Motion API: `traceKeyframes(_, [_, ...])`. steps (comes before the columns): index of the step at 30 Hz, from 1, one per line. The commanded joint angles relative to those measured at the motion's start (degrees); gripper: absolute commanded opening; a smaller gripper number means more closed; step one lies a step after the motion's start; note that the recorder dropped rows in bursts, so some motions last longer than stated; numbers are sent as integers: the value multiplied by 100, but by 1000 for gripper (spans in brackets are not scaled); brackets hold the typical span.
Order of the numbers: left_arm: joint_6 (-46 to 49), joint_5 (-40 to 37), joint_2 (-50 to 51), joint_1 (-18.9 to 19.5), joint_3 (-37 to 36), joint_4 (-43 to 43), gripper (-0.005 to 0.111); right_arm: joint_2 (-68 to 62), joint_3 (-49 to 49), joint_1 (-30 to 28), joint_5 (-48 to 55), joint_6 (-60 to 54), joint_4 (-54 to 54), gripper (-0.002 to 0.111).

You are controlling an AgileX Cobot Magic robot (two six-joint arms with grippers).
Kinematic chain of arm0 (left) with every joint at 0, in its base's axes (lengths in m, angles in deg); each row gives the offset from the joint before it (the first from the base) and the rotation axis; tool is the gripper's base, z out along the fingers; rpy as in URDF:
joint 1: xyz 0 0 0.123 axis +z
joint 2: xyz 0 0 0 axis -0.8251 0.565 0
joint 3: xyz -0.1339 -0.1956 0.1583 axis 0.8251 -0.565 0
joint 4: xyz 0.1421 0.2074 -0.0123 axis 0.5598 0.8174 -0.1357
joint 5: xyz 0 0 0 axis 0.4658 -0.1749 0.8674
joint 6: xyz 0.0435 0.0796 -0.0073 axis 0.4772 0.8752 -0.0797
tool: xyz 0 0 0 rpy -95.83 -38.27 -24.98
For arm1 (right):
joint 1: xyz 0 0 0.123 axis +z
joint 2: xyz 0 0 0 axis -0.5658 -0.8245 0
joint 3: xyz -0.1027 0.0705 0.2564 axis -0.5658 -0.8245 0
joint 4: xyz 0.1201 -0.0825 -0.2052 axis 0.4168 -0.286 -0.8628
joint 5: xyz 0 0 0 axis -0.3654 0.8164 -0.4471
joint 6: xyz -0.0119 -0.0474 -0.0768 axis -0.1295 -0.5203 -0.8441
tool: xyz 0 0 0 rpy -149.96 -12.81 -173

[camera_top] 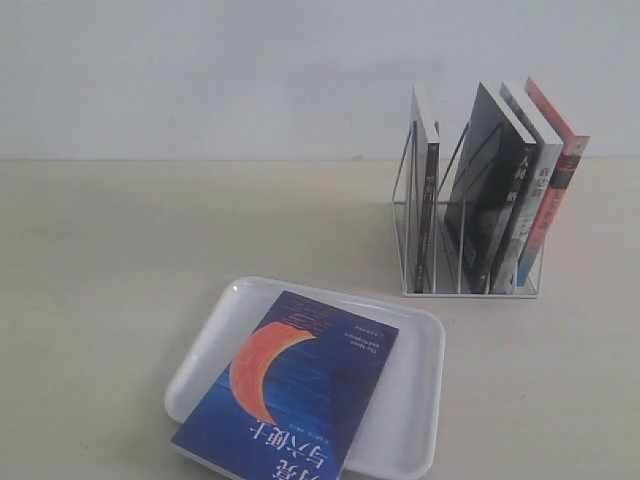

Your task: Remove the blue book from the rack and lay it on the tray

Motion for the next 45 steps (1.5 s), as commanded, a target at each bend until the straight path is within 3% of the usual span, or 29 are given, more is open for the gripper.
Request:
traceKeyframes(1, [13,91,-18,11,19,-14,5,34,-291,-17,160,-2872,2415,0])
traceKeyframes(5, [13,91,-18,11,19,-14,5,34,-555,-17,171,-3927,3481,0])
traceKeyframes(10, [13,91,-18,11,19,-14,5,140,-914,-17,169,-3966,3687,0])
traceKeyframes(17, [13,91,-18,11,19,-14,5,846,-1463,-17,165,-4732,5034,0])
traceKeyframes(31, [13,91,-18,11,19,-14,5,1029,-1463,-17,1335,-4614,5053,0])
traceKeyframes(36, [13,91,-18,11,19,-14,5,1029,-1463,-606,1618,-4440,5076,0])
traceKeyframes(45, [13,91,-18,11,19,-14,5,1029,-1463,-1036,1609,-4437,5076,0])
